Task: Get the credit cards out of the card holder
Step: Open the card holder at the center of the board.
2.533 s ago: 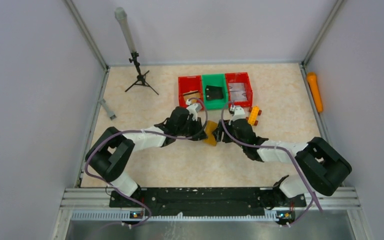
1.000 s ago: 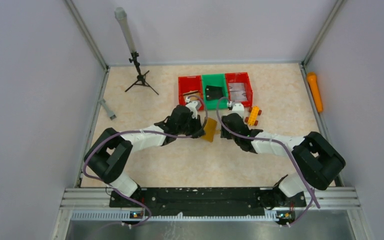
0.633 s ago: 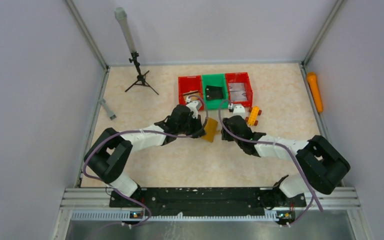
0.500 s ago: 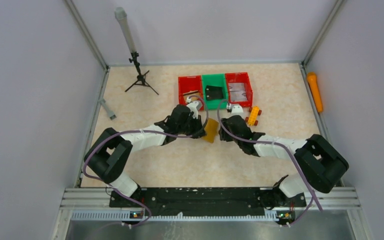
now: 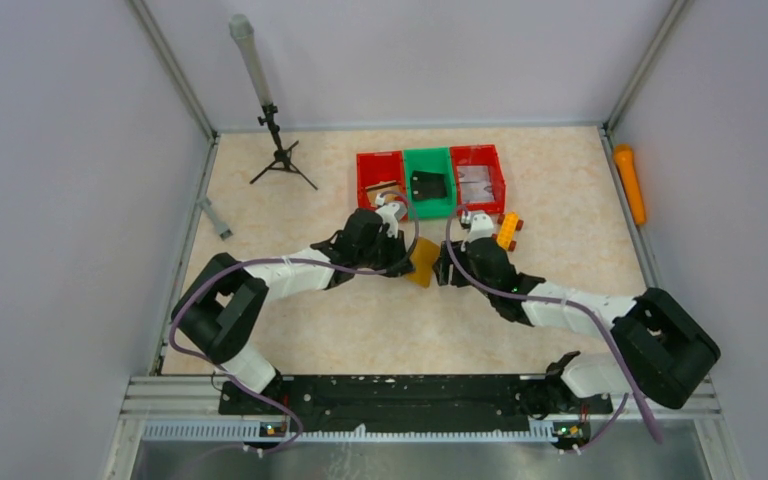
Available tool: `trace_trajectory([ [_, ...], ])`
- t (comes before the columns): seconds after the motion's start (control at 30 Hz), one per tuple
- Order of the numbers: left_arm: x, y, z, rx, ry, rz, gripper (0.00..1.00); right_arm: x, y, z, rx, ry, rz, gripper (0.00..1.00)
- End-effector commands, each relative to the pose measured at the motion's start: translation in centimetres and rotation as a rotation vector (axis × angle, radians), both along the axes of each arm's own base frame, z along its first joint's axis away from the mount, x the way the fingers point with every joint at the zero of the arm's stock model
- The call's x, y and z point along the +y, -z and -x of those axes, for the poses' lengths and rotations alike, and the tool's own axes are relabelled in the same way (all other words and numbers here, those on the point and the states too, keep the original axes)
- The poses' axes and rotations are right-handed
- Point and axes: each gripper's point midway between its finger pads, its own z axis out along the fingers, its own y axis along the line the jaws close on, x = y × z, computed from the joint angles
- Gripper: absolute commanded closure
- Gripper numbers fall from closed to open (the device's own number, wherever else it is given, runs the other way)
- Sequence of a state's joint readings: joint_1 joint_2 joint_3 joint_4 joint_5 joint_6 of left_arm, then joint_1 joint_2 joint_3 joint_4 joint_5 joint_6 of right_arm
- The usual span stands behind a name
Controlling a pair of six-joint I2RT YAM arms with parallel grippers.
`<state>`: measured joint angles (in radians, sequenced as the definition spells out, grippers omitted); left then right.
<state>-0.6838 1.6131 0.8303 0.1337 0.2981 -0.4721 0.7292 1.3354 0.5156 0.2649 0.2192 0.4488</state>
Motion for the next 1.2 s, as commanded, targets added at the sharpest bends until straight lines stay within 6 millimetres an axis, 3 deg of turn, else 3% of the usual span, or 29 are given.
trace_trajectory([
  [0.0,-0.8,-1.8,-0.6,-0.050,0.016,0.038,0.91,1.2,-2.9,-0.4,-0.103,-0.056,-0.087,0.29],
  [0.17,-1.2,-1.8,-0.3,-0.037,0.036,0.059,0.91,1.8,-0.6,-0.9,-0.016,-0.063,-0.013,0.27],
  [0.3,-1.1,-1.8,-0.4,-0.040,0.030,0.053,0.91,1.9,0.8,-1.5,0.047,-0.031,0.033,0.35],
  [0.47,-0.6,-2.0,-0.6,-0.059,0.013,0.038,0.91,1.3,0.9,-1.6,0.046,0.001,0.044,0.41],
  [0.57,-0.6,-2.1,-0.6,-0.059,0.012,0.039,0.91,0.7,0.6,-1.8,0.033,0.027,0.056,0.52],
  [0.63,-0.7,-2.1,-0.6,-0.056,0.014,0.042,0.91,0.6,0.6,-1.8,0.030,0.029,0.063,0.67],
  [0.73,-0.7,-2.0,-0.6,-0.057,0.015,0.038,0.91,0.9,0.5,-1.8,0.027,0.010,0.061,0.75],
  [0.9,-0.4,-1.8,-0.7,-0.059,0.007,0.023,0.88,0.8,0.5,-1.9,0.028,0.013,0.073,1.00],
  [0.97,-0.3,-1.6,-0.8,-0.055,-0.005,0.011,0.82,0.8,0.0,-1.9,0.017,0.007,0.069,1.00],
  [1.1,1.0,-0.5,-1.8,-0.040,-0.080,-0.080,0.51,1.0,-1.7,-1.2,-0.052,-0.036,0.005,1.00],
  [1.17,1.4,0.0,-2.1,-0.029,-0.099,-0.118,0.43,1.3,-3.0,-0.6,-0.105,-0.072,-0.053,1.00],
])
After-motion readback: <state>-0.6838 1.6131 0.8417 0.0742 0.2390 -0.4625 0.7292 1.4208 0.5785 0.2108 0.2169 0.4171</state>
